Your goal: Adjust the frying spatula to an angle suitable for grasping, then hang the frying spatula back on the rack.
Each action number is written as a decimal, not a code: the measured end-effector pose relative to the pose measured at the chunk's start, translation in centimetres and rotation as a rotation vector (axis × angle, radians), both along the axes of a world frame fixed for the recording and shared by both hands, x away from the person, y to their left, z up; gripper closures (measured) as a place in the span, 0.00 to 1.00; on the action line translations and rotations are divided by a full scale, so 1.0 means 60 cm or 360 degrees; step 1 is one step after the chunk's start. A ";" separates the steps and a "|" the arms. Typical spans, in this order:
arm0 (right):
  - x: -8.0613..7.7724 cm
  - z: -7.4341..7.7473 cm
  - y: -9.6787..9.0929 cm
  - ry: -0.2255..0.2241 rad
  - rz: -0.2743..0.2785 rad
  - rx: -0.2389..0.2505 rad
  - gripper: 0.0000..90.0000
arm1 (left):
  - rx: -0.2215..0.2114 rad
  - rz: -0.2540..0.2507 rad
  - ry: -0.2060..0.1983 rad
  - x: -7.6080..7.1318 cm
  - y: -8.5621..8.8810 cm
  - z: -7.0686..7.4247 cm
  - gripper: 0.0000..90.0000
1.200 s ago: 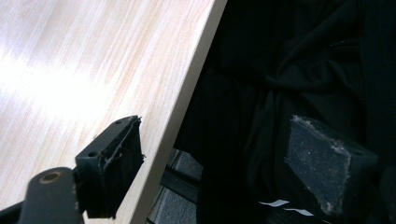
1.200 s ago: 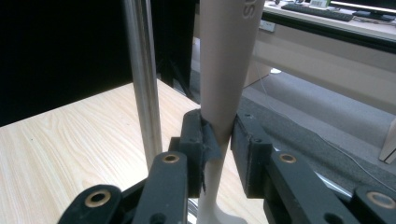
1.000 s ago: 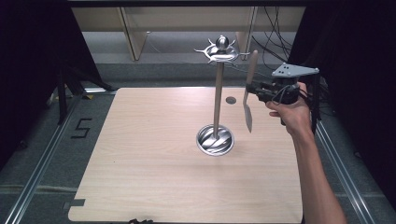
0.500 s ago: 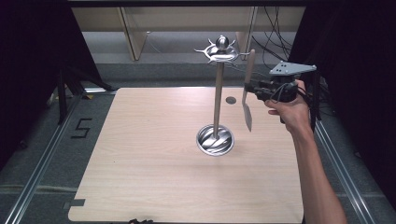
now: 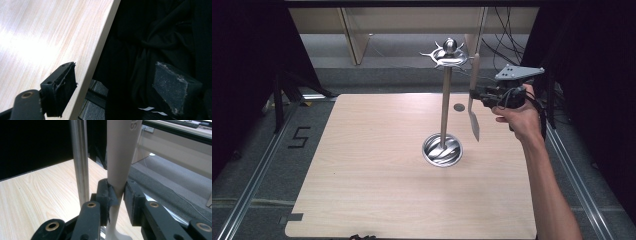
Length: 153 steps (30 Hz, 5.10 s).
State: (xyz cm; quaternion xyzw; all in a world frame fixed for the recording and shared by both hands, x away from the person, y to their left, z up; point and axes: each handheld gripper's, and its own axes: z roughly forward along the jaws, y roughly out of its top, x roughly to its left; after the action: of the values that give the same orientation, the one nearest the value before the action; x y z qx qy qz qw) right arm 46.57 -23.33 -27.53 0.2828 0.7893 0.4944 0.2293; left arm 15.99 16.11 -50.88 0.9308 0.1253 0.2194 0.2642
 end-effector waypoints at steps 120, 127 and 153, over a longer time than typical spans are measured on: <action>-0.146 -0.164 -0.023 0.0077 -0.0082 -0.0007 0.45 | 0.0010 -0.0009 -0.0001 0.001 -0.005 0.005 0.19; -0.159 -0.179 -0.021 0.0124 -0.0066 0.0001 0.42 | 0.0000 -0.0016 0.0001 0.004 -0.002 0.006 0.19; -0.180 -0.239 0.010 0.0265 0.0017 -0.0135 0.38 | -0.0018 0.0022 -0.0019 0.002 0.002 0.007 0.20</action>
State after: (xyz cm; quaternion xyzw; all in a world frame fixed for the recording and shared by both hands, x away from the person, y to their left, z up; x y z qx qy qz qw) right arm 35.75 -22.76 -41.86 0.3088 0.8273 0.4365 0.1721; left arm 16.13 16.24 -50.46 0.9270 0.1316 0.2260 0.2687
